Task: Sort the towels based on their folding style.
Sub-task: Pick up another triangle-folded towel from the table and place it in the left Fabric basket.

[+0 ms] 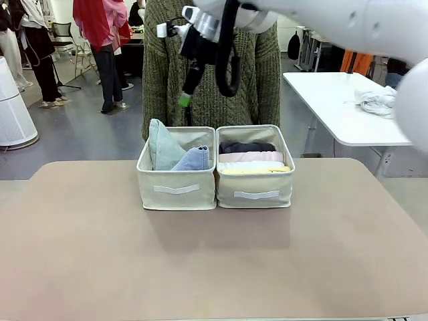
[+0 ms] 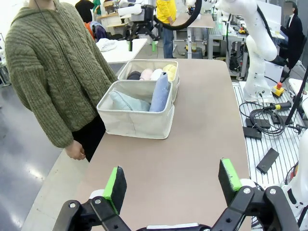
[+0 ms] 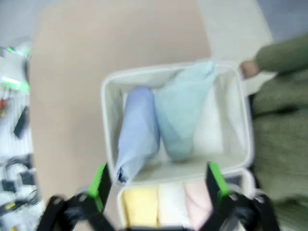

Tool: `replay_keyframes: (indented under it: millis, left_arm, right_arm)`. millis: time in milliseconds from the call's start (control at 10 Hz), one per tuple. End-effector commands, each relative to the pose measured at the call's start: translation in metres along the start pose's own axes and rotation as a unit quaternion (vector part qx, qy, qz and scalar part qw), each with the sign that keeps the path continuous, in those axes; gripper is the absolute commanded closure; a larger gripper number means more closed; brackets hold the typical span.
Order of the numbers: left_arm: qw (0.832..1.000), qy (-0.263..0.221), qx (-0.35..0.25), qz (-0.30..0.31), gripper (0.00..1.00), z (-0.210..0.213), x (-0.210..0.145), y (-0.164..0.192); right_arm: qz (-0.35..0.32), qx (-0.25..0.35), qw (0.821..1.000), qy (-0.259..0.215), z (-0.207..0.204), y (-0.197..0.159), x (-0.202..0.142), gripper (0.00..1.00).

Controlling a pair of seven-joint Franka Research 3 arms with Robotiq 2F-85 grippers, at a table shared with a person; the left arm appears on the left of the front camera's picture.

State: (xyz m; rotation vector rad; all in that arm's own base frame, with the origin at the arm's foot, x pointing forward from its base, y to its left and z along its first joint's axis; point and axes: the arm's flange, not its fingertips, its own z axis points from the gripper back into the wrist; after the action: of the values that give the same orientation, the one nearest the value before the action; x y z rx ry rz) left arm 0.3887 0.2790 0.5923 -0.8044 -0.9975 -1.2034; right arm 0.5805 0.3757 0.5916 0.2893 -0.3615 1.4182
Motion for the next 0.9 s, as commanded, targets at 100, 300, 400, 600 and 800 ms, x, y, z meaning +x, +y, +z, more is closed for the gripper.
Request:
replay_keyframes:
  millis: [100, 300, 400, 600, 800]
  left_arm:
    - [1.0, 0.0, 0.0, -0.001, 0.0, 0.0, 0.001, -0.002]
    - [1.0, 0.0, 0.0, -0.001, 0.0, 0.0, 0.001, -0.002]
    - [1.0, 0.0, 0.0, -0.001, 0.0, 0.0, 0.001, -0.002]
    - [1.0, 0.0, 0.0, -0.001, 0.0, 0.0, 0.001, -0.002]
    - [1.0, 0.0, 0.0, -0.001, 0.0, 0.0, 0.001, -0.002]
  right_arm:
    - [-0.048, -0.031, 0.998, 0.009, 0.023, 0.083, -0.076, 0.0]
    - [-0.072, -0.053, 0.996, 0.016, 0.047, 0.102, -0.1, 0.0]
    - [-0.09, -0.066, 0.994, 0.014, 0.06, 0.109, -0.113, 0.0]
    - [-0.119, -0.083, 0.989, 0.0, 0.085, 0.116, -0.139, 0.0]
    - [-0.131, -0.095, 0.987, -0.013, 0.101, 0.119, -0.154, 0.0]
